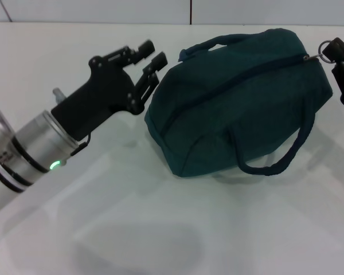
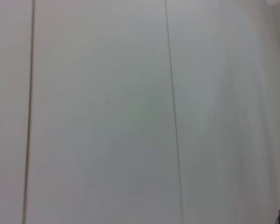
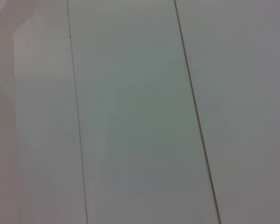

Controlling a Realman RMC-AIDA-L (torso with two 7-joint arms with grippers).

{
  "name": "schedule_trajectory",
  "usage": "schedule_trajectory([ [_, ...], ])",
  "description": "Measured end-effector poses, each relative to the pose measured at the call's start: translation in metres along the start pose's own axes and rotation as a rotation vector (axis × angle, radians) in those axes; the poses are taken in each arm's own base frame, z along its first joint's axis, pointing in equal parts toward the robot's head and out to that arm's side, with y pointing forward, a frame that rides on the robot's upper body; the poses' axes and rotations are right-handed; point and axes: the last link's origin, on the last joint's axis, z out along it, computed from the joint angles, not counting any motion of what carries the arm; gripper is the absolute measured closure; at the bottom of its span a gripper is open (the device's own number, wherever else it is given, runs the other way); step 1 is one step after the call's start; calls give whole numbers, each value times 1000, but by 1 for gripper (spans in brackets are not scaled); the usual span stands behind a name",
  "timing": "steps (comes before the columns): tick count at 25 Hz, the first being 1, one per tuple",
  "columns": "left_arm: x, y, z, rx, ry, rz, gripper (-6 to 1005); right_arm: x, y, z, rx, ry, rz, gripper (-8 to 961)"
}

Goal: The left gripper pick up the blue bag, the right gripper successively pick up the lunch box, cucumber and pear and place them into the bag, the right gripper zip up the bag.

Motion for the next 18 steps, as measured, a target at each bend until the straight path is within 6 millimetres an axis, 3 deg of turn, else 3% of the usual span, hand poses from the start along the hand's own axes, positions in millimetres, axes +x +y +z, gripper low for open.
schedule_trajectory([
  [4, 11, -10, 12, -42, 19, -96, 829, 0, 0, 0, -3, -3, 0, 936],
  [6, 20, -19, 23, -81, 5, -145, 741, 0, 1, 0, -4, -2, 0, 936],
  [9, 32, -33, 43, -141, -76, -228, 610, 0, 1, 0, -4, -2, 0, 936],
  [12, 50, -43, 67, -232, -189, -293, 563, -1, 1, 0, -6, -4, -1, 936],
  [18, 67, -34, 110, -397, -423, -344, 472, -1, 1, 1, -8, -6, -1, 936],
])
